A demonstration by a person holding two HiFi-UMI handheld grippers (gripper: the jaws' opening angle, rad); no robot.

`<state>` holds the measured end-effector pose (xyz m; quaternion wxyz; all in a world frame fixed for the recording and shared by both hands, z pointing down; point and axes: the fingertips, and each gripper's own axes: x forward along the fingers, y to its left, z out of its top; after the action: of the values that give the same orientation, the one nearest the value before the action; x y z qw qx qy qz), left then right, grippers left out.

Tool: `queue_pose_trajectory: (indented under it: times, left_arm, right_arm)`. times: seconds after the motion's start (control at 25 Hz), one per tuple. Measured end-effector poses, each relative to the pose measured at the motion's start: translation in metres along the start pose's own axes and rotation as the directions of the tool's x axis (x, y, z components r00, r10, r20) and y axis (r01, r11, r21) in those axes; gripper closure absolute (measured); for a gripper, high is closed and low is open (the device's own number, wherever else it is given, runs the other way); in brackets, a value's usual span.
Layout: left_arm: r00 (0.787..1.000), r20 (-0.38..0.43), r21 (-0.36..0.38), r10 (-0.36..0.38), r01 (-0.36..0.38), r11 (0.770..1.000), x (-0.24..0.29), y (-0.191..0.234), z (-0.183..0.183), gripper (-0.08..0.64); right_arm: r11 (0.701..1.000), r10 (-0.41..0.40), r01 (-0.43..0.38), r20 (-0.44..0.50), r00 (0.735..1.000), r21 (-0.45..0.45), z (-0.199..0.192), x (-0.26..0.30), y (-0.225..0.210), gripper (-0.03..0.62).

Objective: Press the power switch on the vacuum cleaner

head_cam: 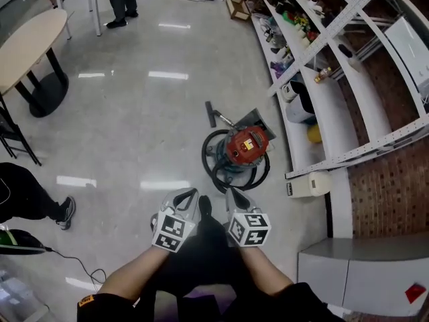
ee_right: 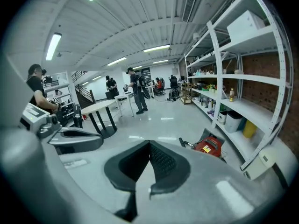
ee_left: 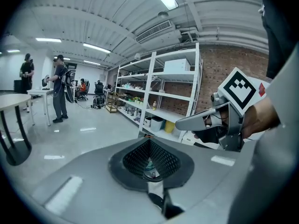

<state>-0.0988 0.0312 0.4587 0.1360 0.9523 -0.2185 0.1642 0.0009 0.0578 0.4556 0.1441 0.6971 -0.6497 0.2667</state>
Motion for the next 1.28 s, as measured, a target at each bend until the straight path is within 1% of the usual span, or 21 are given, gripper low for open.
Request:
queue_pose_trajectory:
  times: [0.08, 0.2, 0.28, 0.4, 0.52, 0.72, 0.96, 1.04, 1.16, 1.28]
  left_arm:
    - [1.0, 0.019, -0.004, -0.01, 0.01, 1.0, -0.013, -0.008, 0.004, 0.546]
    - [0.999, 0.045, 0.004, -0.01, 0.009, 1.0, -0.026, -0.019, 0.009, 0.546]
    - [0.999, 0.05, 0.005, 0.004, -0.004, 1.0, -0.032, -0.024, 0.002, 0.546]
    - [0.999, 0.043, -0.021, 0.03, -0.029, 0.999, -0.039, -0.025, -0.01, 0.546]
    - [0.999, 0.042, -0.021, 0.033, -0.032, 0.999, -0.044, -0.037, -0.018, 0.546]
    - [1.0, 0.021, -0.009, 0.021, -0.021, 1.0, -0.047, -0.064, -0.034, 0.546]
    - [0.999, 0.021, -0.005, 0.04, -0.04, 0.999, -0.046, -0.099, -0.025, 0.546]
    - [0.999, 0.027, 0.007, 0.045, -0.045, 0.999, -0.046, -0.113, -0.021, 0.546]
    - [0.998, 0.025, 0.016, 0.062, -0.062, 0.998, -0.048, -0.131, -0.023, 0.546]
    - [0.996, 0.017, 0.012, 0.087, -0.088, 0.996, -0.051, -0.146, -0.03, 0.546]
  right_arm:
    - [1.0, 0.008, -0.007, 0.02, 1.0, -0.019, 0.005, -0.016, 0.013, 0.6]
    - [0.999, 0.011, -0.01, 0.038, 0.999, -0.031, 0.01, -0.035, 0.021, 0.6]
    - [1.0, 0.002, -0.001, 0.034, 0.999, -0.031, 0.004, -0.045, 0.02, 0.6]
    - [0.999, 0.0, 0.001, 0.039, 0.999, -0.035, -0.003, -0.056, 0.022, 0.6]
    - [0.999, 0.003, -0.001, 0.045, 0.999, -0.038, -0.015, -0.071, 0.023, 0.6]
    - [1.0, -0.001, 0.001, 0.035, 0.999, -0.023, -0.047, -0.089, 0.01, 0.6]
    - [1.0, 0.028, -0.027, 0.064, 0.998, -0.012, -0.058, -0.114, -0.013, 0.6]
    - [0.999, 0.039, -0.039, 0.07, 0.997, -0.006, -0.061, -0.123, -0.022, 0.6]
    - [0.998, 0.068, -0.067, 0.075, 0.995, -0.019, -0.067, -0.133, -0.029, 0.6]
    - [0.993, 0.107, -0.103, 0.073, 0.992, -0.057, -0.072, -0.143, -0.031, 0.6]
